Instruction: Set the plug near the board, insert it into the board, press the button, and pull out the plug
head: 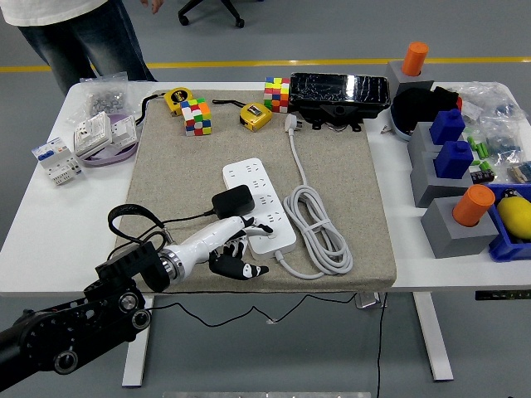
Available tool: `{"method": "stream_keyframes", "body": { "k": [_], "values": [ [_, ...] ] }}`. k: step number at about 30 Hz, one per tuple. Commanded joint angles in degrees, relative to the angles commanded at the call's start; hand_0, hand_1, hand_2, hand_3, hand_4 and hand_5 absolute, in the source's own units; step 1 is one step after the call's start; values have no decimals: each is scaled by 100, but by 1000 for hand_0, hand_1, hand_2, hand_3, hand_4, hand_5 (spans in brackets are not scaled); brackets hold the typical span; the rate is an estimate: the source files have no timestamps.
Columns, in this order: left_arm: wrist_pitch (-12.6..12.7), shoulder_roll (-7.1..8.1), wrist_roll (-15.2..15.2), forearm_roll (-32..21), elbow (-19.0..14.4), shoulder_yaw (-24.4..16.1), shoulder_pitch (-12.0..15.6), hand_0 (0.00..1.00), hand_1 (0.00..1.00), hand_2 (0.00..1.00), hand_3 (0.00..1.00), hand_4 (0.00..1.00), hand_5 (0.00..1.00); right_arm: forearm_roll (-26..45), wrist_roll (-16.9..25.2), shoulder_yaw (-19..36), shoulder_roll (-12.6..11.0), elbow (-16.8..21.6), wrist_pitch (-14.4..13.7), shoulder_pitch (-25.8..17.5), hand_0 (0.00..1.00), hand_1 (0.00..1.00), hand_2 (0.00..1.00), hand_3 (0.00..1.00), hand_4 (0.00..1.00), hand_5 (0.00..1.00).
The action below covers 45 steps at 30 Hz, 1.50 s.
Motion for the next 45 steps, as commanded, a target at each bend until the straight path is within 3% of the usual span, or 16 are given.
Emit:
{"method": "stream_keyframes", "body": {
  "k": [8, 19, 20, 21, 22, 26, 27, 30, 32, 33, 38, 39, 44, 45],
  "values": [
    [-46, -41, 113, 46, 71, 70, -17, 78, 69, 130, 748, 850, 225, 1, -2, -14, -3, -2, 2, -8, 574, 630, 614, 546, 887, 420],
    [-101, -79, 229, 514, 91, 43, 8, 78, 69, 130, 732, 829, 205, -9, -2, 32, 31, -3, 4, -31, 574, 630, 614, 546, 887, 420],
    [-52, -77, 131, 429, 68, 2, 26, 78, 69, 130, 732, 829, 205, -13, -2, 39, 33, -2, 4, -31, 574, 630, 614, 546, 887, 420],
    [60, -72, -60, 272, 51, -42, 49, 102, 73, 150, 639, 829, 203, -14, 0, 50, 35, 1, 1, -31, 574, 631, 614, 546, 887, 420],
    [186, -68, -232, 123, 47, -73, 65, 102, 73, 150, 639, 829, 203, -13, 1, 57, 36, 3, -1, -31, 574, 631, 614, 546, 887, 420],
    [1061, -87, -1168, -486, 186, -162, 56, 102, 73, 150, 639, 829, 203, -15, -1, 59, 34, -1, 0, -35, 574, 631, 614, 546, 887, 420],
    [1310, -101, -1429, -570, 253, -221, 41, 230, 157, 342, 594, 828, 199, -15, -1, 57, 34, -1, 0, -35, 574, 631, 614, 546, 887, 420],
    [1739, -161, -2102, -538, 485, -452, -34, 230, 157, 342, 594, 828, 199, -8, 0, 48, 40, 1, 0, -33, 574, 631, 614, 546, 887, 420],
    [1766, -179, -2097, -483, 545, -497, -54, 230, 157, 342, 594, 828, 199, -6, 1, 45, 41, 3, 1, -32, 574, 631, 614, 546, 887, 420],
    [1801, -205, -2068, -399, 620, -548, -77, 455, 501, 500, 590, 819, 193, -5, 1, 43, 42, 5, 1, -31, 574, 630, 613, 546, 887, 420],
    [1892, -367, -1735, 49, 994, -753, -180, 455, 501, 500, 590, 819, 193, 1, 0, 33, 35, 4, 1, -29, 574, 630, 613, 546, 887, 420],
    [1879, -384, -1681, 93, 1032, -764, -190, 718, 726, 688, 686, 986, 258, 0, -1, 35, 35, 2, 1, -29, 574, 630, 613, 546, 887, 421],
    [1946, -490, -1201, 419, 1268, -790, -245, 718, 726, 688, 686, 986, 258, 7, 0, 48, 38, 0, -1, -31, 574, 630, 613, 546, 887, 421],
    [1919, -500, -1124, 451, 1294, -792, -253, 742, 766, 731, 784, 998, 296, 6, -2, 47, 38, 0, 1, -32, 574, 631, 614, 546, 887, 421]
  ]
}}
